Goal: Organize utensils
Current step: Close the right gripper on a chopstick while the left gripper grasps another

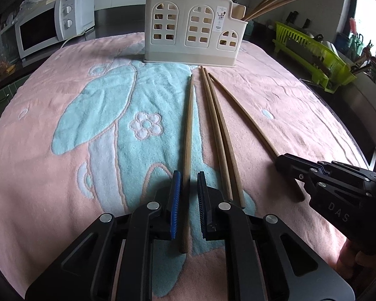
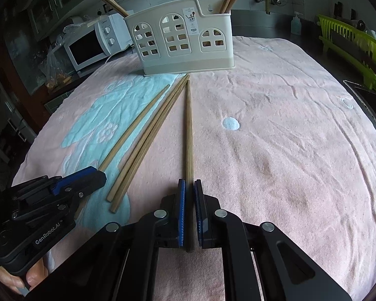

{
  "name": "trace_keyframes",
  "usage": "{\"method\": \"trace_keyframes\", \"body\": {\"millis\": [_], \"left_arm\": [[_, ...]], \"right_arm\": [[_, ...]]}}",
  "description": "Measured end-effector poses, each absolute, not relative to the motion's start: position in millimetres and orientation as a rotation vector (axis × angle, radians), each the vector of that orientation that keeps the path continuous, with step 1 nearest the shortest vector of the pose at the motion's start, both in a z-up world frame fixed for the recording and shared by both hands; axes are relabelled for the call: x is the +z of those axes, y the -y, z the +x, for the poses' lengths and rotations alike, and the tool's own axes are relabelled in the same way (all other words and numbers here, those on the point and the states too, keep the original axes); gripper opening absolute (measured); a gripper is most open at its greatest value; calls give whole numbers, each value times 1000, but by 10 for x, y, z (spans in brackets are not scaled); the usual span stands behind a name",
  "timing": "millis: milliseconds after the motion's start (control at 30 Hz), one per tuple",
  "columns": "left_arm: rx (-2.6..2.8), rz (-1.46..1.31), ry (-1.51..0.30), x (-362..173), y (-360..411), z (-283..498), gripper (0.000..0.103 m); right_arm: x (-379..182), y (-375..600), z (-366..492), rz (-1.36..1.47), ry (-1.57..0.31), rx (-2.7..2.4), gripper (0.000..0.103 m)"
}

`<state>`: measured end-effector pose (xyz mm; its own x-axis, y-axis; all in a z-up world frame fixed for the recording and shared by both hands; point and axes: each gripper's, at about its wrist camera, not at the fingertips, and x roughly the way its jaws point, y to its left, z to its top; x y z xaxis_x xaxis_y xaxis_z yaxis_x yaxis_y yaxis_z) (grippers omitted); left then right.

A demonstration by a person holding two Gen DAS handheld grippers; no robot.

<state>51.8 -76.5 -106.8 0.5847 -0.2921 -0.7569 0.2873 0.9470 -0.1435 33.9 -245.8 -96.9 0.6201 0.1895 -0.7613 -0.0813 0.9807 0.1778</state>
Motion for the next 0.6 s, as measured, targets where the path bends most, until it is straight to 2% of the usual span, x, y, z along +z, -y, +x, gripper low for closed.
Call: {"method": "trace_keyframes", "body": {"millis": [267,600], "left_arm": [[-380,-57,-896,-1018,680,562,5],[-397,-85,-728,-511,496,543,5]], "right_arm": [[-879,2457,288,119,-864,154,6],[-165,2582,158,113,-682,159,7]]}}
